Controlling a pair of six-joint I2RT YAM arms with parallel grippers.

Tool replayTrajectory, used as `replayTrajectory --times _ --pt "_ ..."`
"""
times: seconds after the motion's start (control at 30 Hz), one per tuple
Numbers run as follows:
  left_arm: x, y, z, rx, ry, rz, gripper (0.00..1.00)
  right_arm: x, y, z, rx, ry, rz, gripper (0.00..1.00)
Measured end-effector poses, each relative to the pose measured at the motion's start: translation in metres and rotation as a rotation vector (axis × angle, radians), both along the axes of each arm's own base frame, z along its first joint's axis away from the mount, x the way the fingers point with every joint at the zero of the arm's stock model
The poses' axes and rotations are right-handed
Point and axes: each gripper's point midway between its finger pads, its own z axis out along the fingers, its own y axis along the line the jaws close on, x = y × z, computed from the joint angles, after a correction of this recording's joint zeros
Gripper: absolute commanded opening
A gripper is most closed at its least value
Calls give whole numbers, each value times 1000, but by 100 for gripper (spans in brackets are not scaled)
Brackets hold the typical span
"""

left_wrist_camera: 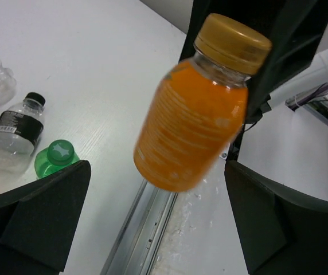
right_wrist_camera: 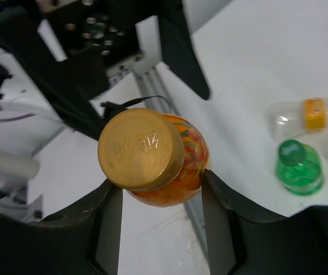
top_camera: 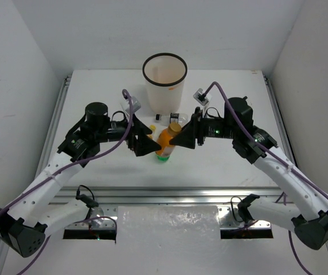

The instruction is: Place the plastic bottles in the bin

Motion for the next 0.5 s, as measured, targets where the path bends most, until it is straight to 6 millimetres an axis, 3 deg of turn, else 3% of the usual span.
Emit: replayTrajectory --times 0.2,0.3,0.33,0.37,0.4,0.43,0.47,0.5 --pt "-16 -16 -4 -1 23 -130 100 -14 12 9 60 79 120 26" --pt "-26 -21 0 -33 38 -193 94 -16 18 14 85 96 160 26" --pt "-29 -22 3 -47 39 -212 87 -16 19 16 95 100 168 26" --pt "-32 -23 7 -62 37 -230 59 -17 20 19 106 98 175 27" --pt "-34 -25 11 -78 38 -246 40 -17 21 23 121 95 181 31" --pt "-35 -25 13 -84 34 -251 24 -18 22 27 136 96 194 41" --pt "-34 -26 16 -91 31 -250 5 -17 23 29 143 91 190 78" --pt "-32 -26 17 -92 31 -235 2 -16 23 30 148 93 182 99"
